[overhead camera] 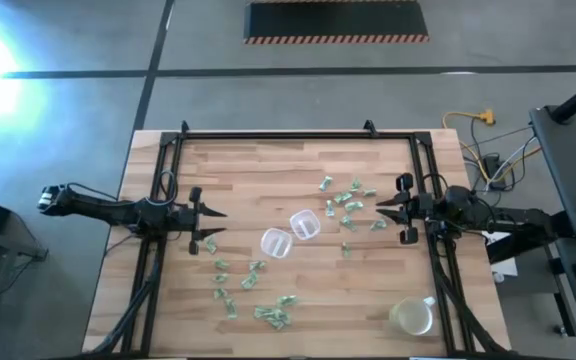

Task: Pick and place items into bin

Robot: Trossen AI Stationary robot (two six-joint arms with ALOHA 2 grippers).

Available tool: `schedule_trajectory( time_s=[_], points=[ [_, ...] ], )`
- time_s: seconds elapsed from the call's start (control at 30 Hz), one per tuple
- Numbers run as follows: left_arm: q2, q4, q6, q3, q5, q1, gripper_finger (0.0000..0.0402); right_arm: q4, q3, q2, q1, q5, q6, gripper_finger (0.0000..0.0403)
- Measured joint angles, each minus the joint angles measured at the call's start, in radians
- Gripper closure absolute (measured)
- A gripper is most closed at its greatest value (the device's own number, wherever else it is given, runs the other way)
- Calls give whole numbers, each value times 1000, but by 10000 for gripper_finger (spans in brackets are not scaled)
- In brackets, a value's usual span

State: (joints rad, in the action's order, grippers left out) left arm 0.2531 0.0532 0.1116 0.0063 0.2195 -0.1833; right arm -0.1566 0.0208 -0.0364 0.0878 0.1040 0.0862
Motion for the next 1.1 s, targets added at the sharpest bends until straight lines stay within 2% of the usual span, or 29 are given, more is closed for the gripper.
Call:
schedule_trajectory(
  time_s=[1.0,1.1],
  points=[
    [0,0,0,0,0,0,246,-3,0,0,0,0,0,346],
    [0,0,0,0,0,0,246,-3,0,0,0,0,-42,346]
  ],
)
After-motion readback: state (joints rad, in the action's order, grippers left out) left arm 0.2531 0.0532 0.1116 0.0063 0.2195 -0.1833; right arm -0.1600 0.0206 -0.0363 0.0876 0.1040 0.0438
